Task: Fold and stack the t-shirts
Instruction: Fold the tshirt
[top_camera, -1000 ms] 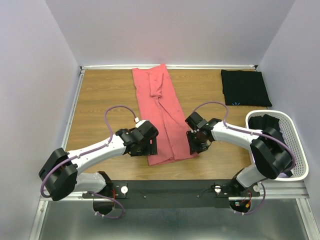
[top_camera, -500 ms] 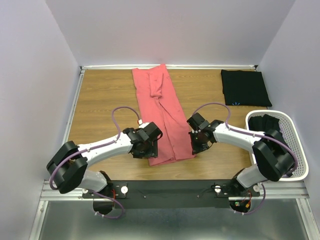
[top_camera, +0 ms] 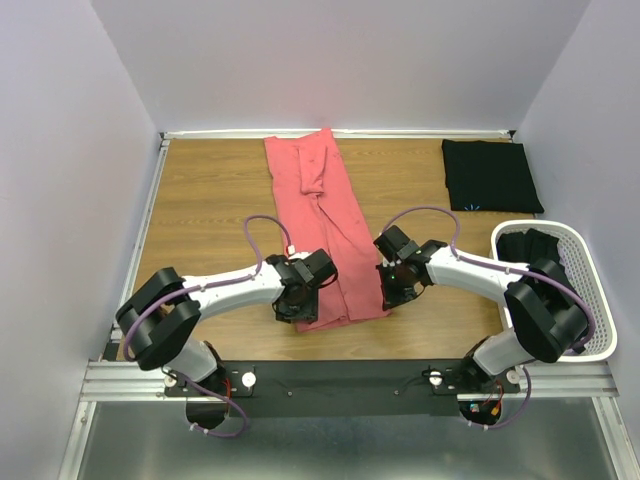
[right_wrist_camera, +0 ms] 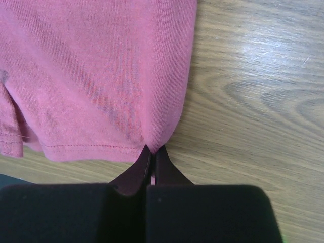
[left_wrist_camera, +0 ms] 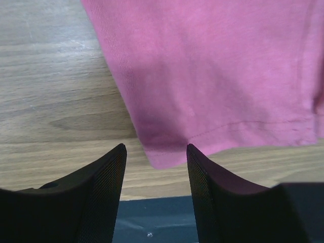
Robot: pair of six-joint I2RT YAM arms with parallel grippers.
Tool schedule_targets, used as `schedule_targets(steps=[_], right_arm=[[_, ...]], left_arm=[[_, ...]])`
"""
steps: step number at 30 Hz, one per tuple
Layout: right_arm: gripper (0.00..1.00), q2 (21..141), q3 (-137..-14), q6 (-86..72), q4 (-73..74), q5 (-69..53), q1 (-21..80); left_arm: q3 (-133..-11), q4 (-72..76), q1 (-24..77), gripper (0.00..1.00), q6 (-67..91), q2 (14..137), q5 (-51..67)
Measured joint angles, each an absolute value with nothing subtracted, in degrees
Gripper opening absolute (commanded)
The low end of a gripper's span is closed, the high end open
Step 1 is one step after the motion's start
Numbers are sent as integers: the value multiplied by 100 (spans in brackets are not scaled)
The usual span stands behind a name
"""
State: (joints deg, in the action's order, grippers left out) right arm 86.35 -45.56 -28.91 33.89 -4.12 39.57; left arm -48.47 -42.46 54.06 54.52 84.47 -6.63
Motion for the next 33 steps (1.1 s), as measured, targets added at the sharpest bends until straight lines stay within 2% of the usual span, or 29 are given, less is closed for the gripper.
schedule_targets(steps=[6, 9, 10, 13, 15, 23, 33], right_arm=[[1, 8632, -4556, -2888, 3389, -440, 3957], [1, 8630, -4556, -2888, 3389, -445, 3957], [1, 8628, -4556, -2888, 3389, -447, 3957], [1, 8626, -4556, -2888, 3389, -460, 3957], [1, 8626, -4556, -2886, 3389, -480, 3957], [1, 8615, -4558, -2838, 3400, -598, 3957], [1, 8077, -4558, -2805, 4180, -1063, 3977]], left_arm=[[-4875, -4294, 5430, 57, 5448, 8770, -650], [-4928, -4303, 5439, 49, 5424, 8836, -622], [-4947, -4296, 5443, 38, 5417, 8862, -596], [-5024, -4250, 5465, 26, 5402, 8949, -513], [-5048, -4211, 5496, 0, 5393, 8971, -491], [-5002, -4160, 5524, 0, 5334, 8912, -447], [-4464, -4401, 5933, 0, 5321, 7863, 10]])
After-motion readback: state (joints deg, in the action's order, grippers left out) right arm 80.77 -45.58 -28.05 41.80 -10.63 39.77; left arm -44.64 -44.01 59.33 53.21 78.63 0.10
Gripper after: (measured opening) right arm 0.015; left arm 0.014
